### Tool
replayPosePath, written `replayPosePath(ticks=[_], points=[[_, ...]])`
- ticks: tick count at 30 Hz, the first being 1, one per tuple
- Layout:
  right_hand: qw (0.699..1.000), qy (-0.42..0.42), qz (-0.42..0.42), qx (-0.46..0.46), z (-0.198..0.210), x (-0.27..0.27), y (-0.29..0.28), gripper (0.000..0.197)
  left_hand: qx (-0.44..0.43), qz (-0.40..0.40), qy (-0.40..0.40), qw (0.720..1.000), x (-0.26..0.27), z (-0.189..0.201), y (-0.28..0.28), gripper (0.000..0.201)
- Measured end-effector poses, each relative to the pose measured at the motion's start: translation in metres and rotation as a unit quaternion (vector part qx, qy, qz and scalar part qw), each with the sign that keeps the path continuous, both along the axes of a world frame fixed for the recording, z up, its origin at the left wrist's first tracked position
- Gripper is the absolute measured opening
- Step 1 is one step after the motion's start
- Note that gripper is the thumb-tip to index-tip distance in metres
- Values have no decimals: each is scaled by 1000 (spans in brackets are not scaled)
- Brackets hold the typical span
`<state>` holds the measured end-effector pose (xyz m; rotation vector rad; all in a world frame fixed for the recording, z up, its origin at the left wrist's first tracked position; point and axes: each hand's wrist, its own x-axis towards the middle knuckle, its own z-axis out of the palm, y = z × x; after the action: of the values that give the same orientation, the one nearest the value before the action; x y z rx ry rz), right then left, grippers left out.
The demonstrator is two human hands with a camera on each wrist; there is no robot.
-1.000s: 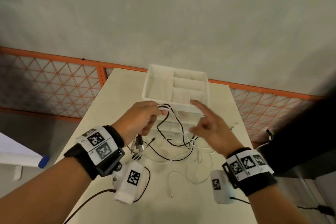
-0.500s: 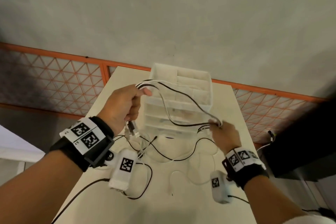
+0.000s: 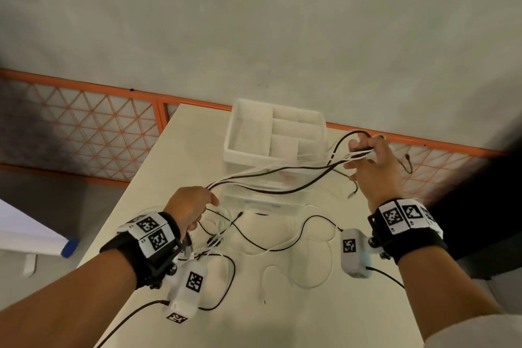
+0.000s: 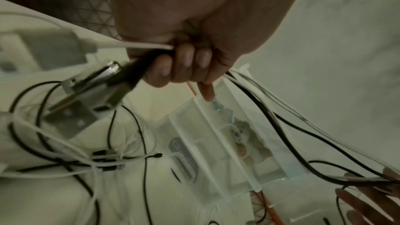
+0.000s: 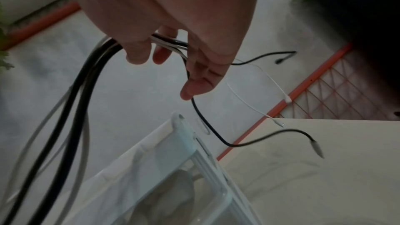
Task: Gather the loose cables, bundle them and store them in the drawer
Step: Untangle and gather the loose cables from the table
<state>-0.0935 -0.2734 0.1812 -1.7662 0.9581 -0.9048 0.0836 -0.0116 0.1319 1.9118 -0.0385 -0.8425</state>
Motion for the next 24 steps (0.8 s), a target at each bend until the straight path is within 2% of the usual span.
replayPosePath(ticks=[2, 4, 6, 8, 9, 10, 11, 12, 14, 16, 17, 18, 20, 21, 22, 24], points=[[1000, 11, -2, 11, -12, -3, -10, 20, 4, -30, -6, 1000, 0, -7, 4, 22], [997, 66, -3, 28, -30, -10, -19, 29, -24, -58, -20, 998, -2, -12, 9, 18], [979, 202, 9, 18, -50, -20, -24, 42, -76, -84, -39, 993, -4, -13, 11, 27], [933, 360, 24, -5, -65, -29, -19, 68, -119, -99, -46, 987, -6, -12, 11, 42], [915, 402, 28, -7, -68, -30, -13, 75, -129, -108, -50, 984, -8, -10, 10, 42], [912, 410, 28, -15, -67, -28, -5, 77, -128, -119, -57, 983, -10, -7, 8, 38], [921, 388, 28, -30, -63, -25, 7, 75, -120, -130, -64, 982, -12, -5, 6, 34], [937, 343, 37, -54, -60, -21, 19, 72, -116, -140, -68, 981, -15, -4, 4, 36], [959, 236, 120, -100, -48, -9, 52, 67, -121, -168, -76, 975, -22, 0, -3, 42], [941, 185, 258, -121, -41, 4, 86, 73, -116, -217, -109, 963, -30, 3, -9, 38], [922, 200, 308, -123, -44, 9, 97, 72, -112, -242, -131, 955, -32, 5, -11, 35], [906, 230, 333, -126, -51, 14, 102, 61, -112, -262, -151, 947, -34, 8, -13, 32], [876, 326, 327, -139, -65, 21, 97, 19, -104, -297, -171, 934, -34, 13, -10, 28], [871, 358, 302, -148, -70, 21, 90, 5, -89, -317, -178, 928, -31, 11, -7, 27], [880, 364, 259, -162, -77, 20, 82, 6, -61, -339, -181, 921, -28, 8, -2, 26], [921, 298, 136, -211, -85, 15, 68, 10, 3, -359, -163, 919, -21, -6, 10, 23]])
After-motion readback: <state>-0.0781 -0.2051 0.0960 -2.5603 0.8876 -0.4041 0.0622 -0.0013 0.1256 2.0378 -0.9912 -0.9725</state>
